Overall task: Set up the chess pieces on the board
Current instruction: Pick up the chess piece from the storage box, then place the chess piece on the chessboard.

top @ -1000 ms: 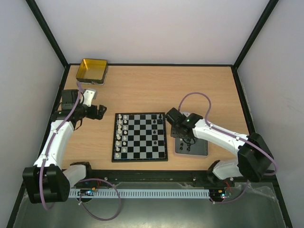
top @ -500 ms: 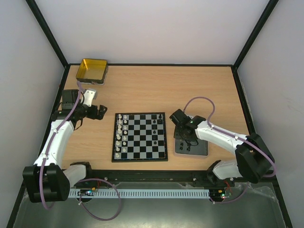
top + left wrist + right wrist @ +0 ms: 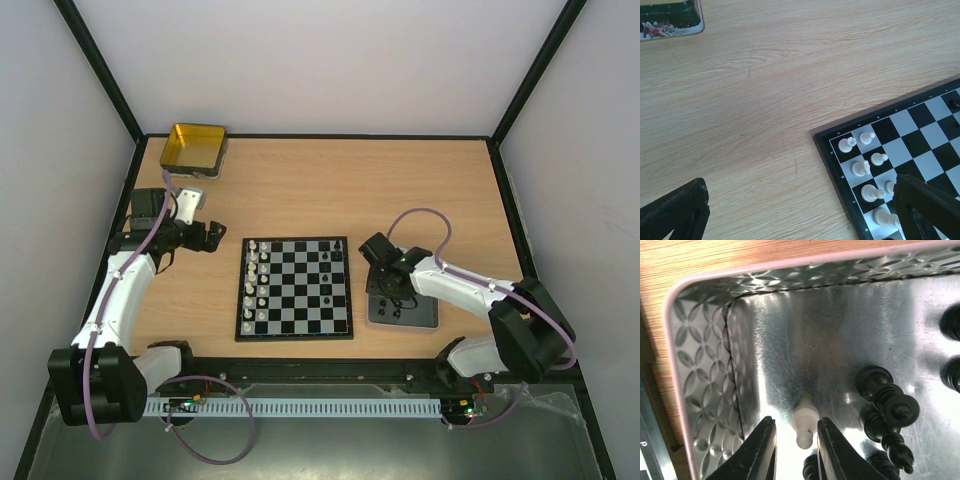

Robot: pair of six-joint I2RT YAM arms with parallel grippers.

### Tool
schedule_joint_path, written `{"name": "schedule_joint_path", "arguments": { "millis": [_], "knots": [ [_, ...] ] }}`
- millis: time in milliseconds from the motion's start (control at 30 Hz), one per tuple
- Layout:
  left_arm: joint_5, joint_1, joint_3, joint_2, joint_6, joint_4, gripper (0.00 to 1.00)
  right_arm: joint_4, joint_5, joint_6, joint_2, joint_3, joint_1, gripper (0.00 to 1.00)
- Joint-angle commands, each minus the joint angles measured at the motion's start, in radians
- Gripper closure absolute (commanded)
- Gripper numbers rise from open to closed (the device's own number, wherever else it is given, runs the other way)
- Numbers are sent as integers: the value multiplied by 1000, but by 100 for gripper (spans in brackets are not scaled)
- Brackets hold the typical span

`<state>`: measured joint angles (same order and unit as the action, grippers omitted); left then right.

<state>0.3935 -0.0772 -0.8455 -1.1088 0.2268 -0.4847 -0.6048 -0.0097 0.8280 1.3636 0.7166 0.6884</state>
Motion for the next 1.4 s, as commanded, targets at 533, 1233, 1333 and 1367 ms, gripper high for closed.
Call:
{"name": "schedule_joint_path", "arguments": {
  "millis": [533,1233,1333,1367],
  "knots": [
    [19,1,8,9,-4,-6,1,-13,6,-34,-22,9,-38,98],
    [-1,-1,9,19,-10,0,1,-186,47,116,185,474,523,98],
    [-5,-1,9,21,-12,1,1,-185,37,98,300,570,598,98],
    [-9,-1,9,22,-13,3,1,-188,37,90,334,602,617,98]
  ]
}}
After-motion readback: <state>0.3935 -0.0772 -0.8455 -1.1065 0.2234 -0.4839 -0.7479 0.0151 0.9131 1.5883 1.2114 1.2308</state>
